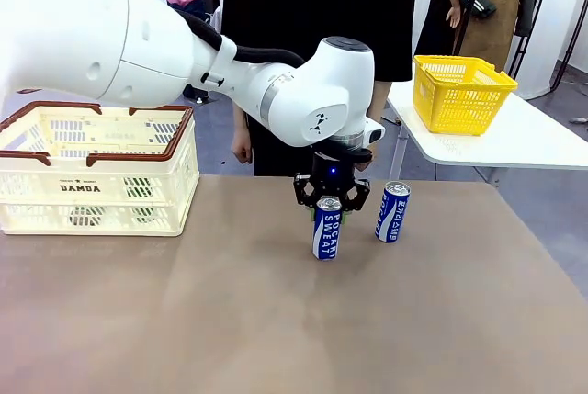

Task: Place the drinks into the Shopping basket.
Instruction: Pick up one drink and place it into the Shopping basket.

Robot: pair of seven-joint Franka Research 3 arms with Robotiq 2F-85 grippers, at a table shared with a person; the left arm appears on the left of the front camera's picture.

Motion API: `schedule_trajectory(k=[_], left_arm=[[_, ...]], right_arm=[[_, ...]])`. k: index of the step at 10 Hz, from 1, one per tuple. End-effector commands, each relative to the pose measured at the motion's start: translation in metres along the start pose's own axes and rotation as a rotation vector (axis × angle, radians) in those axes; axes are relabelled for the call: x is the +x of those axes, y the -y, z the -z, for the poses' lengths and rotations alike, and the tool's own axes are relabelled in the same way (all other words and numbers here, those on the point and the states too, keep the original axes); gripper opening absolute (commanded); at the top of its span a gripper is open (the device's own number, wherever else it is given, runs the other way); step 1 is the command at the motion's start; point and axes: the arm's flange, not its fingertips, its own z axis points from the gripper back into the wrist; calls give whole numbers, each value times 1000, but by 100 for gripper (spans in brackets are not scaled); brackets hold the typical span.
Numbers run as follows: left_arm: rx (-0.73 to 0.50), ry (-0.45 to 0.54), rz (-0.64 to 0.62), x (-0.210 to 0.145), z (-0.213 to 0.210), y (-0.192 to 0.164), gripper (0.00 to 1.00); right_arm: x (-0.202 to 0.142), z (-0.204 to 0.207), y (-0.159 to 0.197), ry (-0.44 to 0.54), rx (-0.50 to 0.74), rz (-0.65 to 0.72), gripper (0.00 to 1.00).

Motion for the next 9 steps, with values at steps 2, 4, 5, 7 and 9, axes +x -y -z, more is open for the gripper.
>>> schedule_trajectory(k=[2,4,5,7,9], left_arm=[[-68,6,80,-23,-79,-29,0],[-84,-79,180,-60,-156,-75,0],[-105,-66,165,-76,-172,-90,0],[-137,-36,188,-139,-200,-129,0],[-81,57,177,-198,-203,-160,0]], right_arm=[[0,-2,-1,2,8,-14,100],[0,-2,-1,2,8,-14,100],[0,-2,-1,2,8,-14,100],[0,-2,-1,2,8,-14,100],[0,-2,-1,2,8,-14,100]])
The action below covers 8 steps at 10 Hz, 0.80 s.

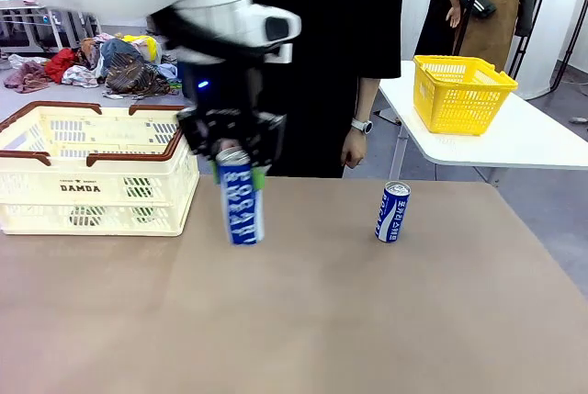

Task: Place the drinks into the Shopping basket.
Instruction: Pick up one drink and place it into the Shopping basket.

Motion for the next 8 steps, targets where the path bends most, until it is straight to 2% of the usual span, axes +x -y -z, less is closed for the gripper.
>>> schedule_trajectory(k=[1,4,5,6,7,8], left_arm=[[-28,-27,5,34,0,13,0],[-28,-27,5,34,0,13,0],[-4,-18,0,15,8,7,0],[35,6,-19,34,5,1,0],[71,32,21,51,-6,-13,0],[160,83,-28,63,-22,-34,0]], right_arm=[[0,-2,-1,2,8,-14,100],[0,-2,-1,2,8,-14,100],[0,-2,-1,2,8,-14,100],[0,-2,-1,2,8,-14,100],[0,-2,-1,2,8,-14,100],[0,-2,-1,2,8,-14,100]])
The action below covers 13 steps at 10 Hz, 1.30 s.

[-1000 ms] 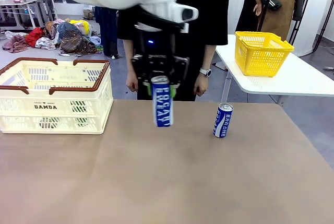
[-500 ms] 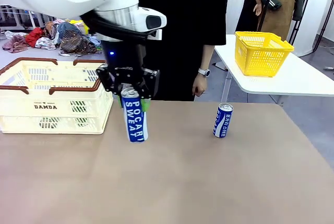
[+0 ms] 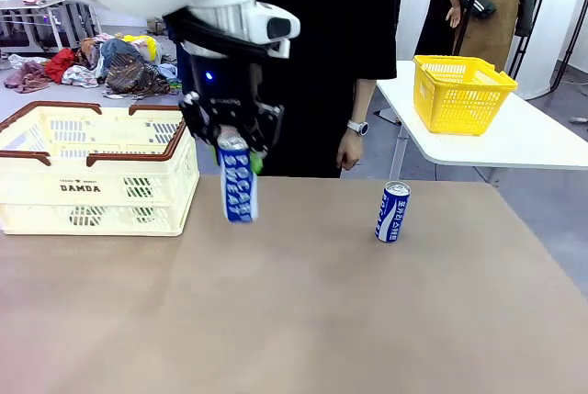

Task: Place the drinks into the Shopping basket.
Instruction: Pick up one drink and place it into the Shopping basket.

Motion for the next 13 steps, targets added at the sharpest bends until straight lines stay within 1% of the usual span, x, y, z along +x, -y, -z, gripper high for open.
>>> schedule_trajectory(k=[1,3,4,6,7,8,9,10,12,13], left_arm=[[118,127,-76,28,-33,-53,0],[180,212,-165,42,-58,-137,0],[223,215,-217,44,-64,-178,0],[294,233,-343,44,-59,-250,0],[336,221,-393,46,-48,-274,0],[334,213,-403,46,-34,-292,0],[333,236,-450,44,-21,-305,0],[296,293,-488,41,-8,-318,0],[178,209,-497,33,29,-329,0],[144,190,-491,28,45,-330,0]], right_arm=[[0,-2,-1,2,8,-14,100],[0,-2,-1,2,8,-14,100],[0,-2,-1,2,8,-14,100],[0,-2,-1,2,8,-14,100],[0,-2,-1,2,8,-14,100],[0,-2,-1,2,8,-14,100],[0,-2,-1,2,8,-14,100],[0,-2,-1,2,8,-14,100],[0,-2,-1,2,8,-14,100],[0,-2,-1,2,8,-14,100]])
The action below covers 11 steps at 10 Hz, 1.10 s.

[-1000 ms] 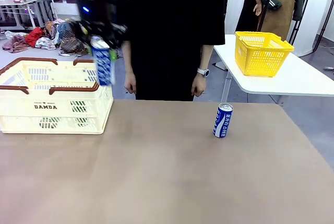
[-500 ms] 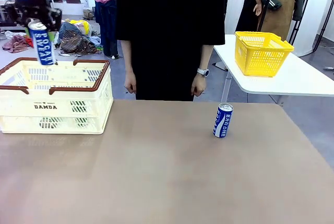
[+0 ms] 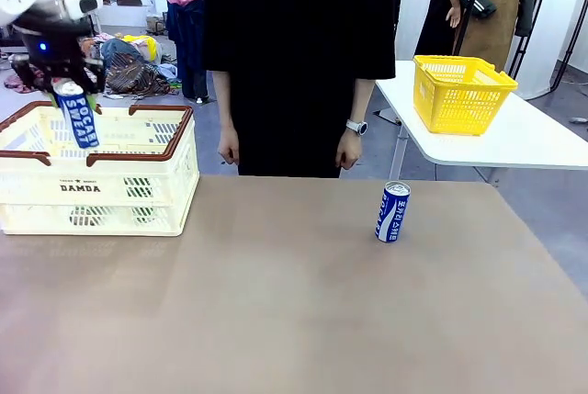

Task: Place the drinks into the Shopping basket.
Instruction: Pick up one drink and place it into the Shopping basket.

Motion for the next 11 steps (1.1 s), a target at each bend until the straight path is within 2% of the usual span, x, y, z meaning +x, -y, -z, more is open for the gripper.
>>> schedule_trajectory(k=[1,5,11], left_arm=[[-60,-49,18,-14,19,-1,0],[-120,-64,10,-12,62,9,0],[-142,-186,32,9,105,14,0]], right_arm=[[0,-2,-1,2,8,-14,100],[0,-2,-1,2,8,-14,100],[0,-2,-1,2,8,-14,100]])
